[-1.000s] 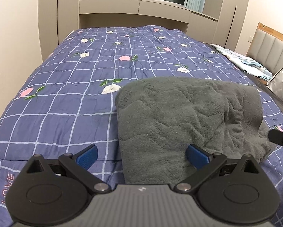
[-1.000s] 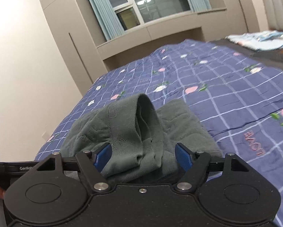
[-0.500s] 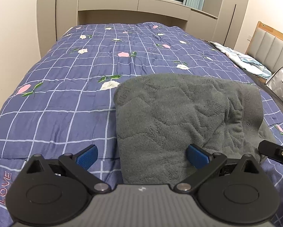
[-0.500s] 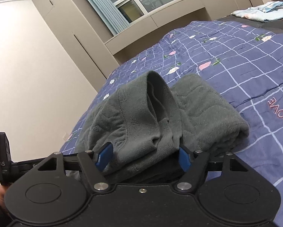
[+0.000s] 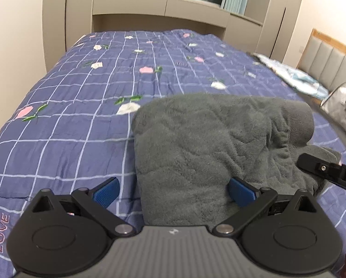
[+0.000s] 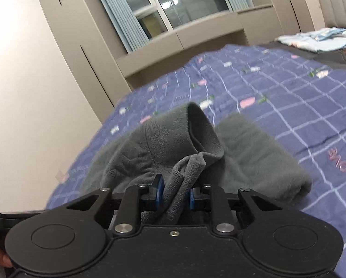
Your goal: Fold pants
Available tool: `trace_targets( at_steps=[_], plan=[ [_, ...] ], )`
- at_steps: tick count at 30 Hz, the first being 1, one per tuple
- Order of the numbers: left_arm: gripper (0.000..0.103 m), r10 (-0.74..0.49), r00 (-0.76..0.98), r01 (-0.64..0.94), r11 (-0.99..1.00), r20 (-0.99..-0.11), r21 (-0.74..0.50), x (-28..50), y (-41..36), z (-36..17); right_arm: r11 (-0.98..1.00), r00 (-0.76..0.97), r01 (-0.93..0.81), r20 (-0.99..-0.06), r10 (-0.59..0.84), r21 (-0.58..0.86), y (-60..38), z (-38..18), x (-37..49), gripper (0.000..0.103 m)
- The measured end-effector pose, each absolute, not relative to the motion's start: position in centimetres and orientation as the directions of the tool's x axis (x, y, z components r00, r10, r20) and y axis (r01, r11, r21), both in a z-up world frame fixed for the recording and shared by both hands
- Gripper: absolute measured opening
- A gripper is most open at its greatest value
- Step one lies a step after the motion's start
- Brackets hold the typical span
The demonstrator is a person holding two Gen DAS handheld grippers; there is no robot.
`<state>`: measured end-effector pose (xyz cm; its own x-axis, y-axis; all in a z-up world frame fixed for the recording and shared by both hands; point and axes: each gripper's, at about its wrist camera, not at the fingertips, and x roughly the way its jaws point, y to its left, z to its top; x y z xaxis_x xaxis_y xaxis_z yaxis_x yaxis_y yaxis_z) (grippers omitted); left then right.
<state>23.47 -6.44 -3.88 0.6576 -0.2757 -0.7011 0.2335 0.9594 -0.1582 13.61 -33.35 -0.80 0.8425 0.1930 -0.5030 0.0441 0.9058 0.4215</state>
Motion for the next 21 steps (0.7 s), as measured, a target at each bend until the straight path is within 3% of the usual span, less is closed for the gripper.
trace_targets(
  at_steps=[7, 16, 19, 21],
  plan=[
    [0.102, -0.283, 0.705, 0.23, 0.959, -0.651, -0.168, 23.9, -6.9, -1.9, 0.928, 0.896, 0.032, -0.423, 0.138, 0.372, -35.9, 1.9, 13.0, 0.019],
    [0.102, -0.25, 0.649, 0.286, 0.955, -0.719, -0.073, 24.0, -10.4, -4.3, 0.913, 0.845, 0.136, -0.526, 0.096, 0.386, -38.2, -2.3, 12.5, 0.021],
    [0.102, -0.261, 0.652, 0.3, 0.951, -0.712, -0.074, 23.8, -10.4, -3.8, 0.909, 0.849, 0.133, -0.519, 0.101, 0.395, -38.2, -2.6, 12.3, 0.025],
    [0.102, -0.267, 0.656, 0.299, 0.951, -0.706, -0.081, 24.0, -10.2, -3.1, 0.923, 0.852, 0.123, -0.515, 0.09, 0.365, -38.1, -1.9, 12.3, 0.041]
  ],
)
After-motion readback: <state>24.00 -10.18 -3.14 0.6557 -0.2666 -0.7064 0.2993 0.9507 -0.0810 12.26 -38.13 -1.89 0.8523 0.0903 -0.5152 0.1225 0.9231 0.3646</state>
